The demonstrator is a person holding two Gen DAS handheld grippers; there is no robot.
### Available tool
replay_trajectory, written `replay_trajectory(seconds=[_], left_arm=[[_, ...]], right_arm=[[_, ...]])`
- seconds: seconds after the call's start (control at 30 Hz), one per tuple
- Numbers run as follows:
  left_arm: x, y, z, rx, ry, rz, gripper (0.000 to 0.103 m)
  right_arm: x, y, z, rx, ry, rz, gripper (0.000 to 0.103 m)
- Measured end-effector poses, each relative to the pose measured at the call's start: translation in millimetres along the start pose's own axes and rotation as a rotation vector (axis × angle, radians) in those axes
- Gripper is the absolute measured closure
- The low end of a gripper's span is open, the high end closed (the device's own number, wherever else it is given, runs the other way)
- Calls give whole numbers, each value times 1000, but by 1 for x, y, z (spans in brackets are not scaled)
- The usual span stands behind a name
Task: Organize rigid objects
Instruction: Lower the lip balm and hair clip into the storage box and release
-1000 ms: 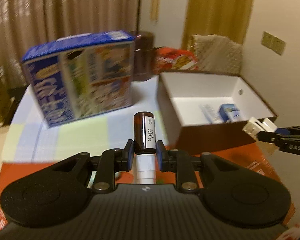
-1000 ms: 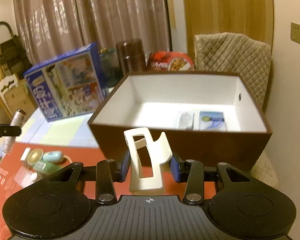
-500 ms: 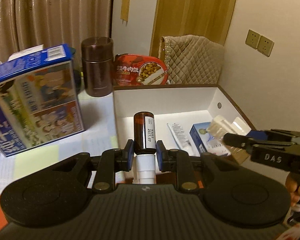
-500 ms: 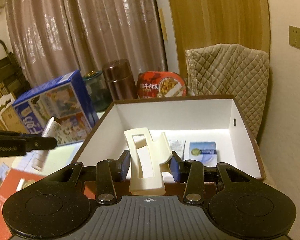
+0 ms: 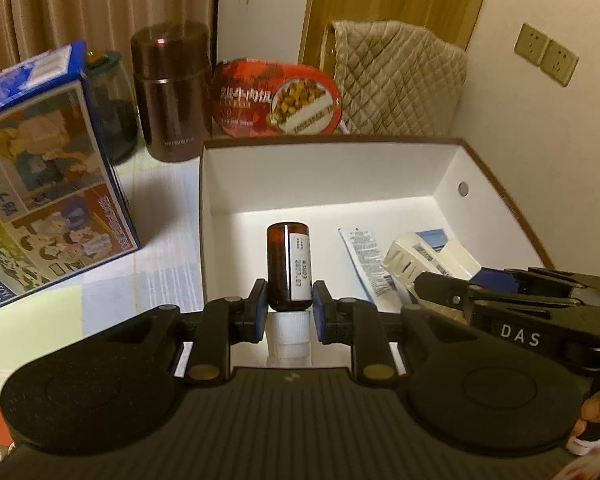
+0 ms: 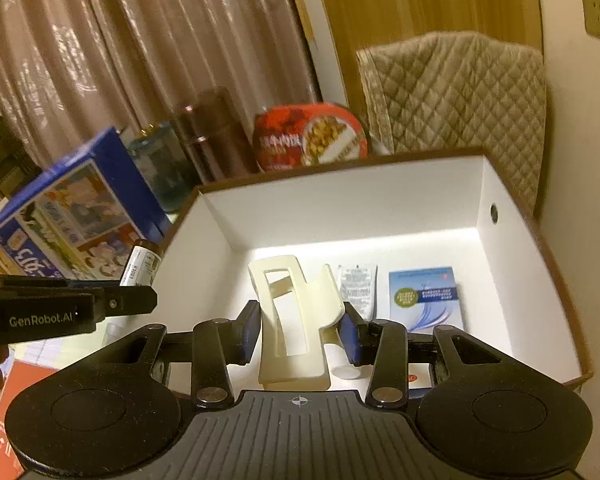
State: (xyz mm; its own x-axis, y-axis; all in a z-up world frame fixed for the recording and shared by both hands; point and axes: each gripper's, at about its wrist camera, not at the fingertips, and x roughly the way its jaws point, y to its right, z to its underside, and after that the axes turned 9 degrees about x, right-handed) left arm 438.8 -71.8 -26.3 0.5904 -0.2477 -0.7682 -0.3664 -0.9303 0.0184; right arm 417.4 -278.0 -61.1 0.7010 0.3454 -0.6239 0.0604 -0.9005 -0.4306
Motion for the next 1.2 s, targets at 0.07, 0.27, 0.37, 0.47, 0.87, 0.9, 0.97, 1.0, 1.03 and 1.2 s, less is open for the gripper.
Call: replay_trajectory(seconds=[0.07,0.27,0.37,0.47,0.87,0.9,0.97,1.0,1.03,1.2], left_arm=[[9,-1,-1,3,-14,5,84],[31,-4,-3,10,-53,-1,84],[39,-6,-5,19,-61,0,84],[48,-7,-6,21,-74,7,84],[54,-1,-11,87,-56,18,78],[53,-1,-11,86,-55,19,78],[52,-3,-11,80,-55,18,76],[52,-3,-12,78,-53,17,75],[51,-3,-12,78,-53,17,74],[48,-6,-10,69,-57,11,71]], right_arm=[[9,2,-1,13,-17,6,64],[32,4,-2,33,-56,26,64],[40,5,-3,41,-72,35,64],[46,7,-4,53,-82,40,64],[58,12,-3,87,-106,58,64],[58,12,-3,90,-106,58,64],[59,12,-3,94,-104,55,64],[59,11,-3,97,-102,51,64],[59,11,-3,103,-101,38,64],[57,8,-4,112,-97,10,45]])
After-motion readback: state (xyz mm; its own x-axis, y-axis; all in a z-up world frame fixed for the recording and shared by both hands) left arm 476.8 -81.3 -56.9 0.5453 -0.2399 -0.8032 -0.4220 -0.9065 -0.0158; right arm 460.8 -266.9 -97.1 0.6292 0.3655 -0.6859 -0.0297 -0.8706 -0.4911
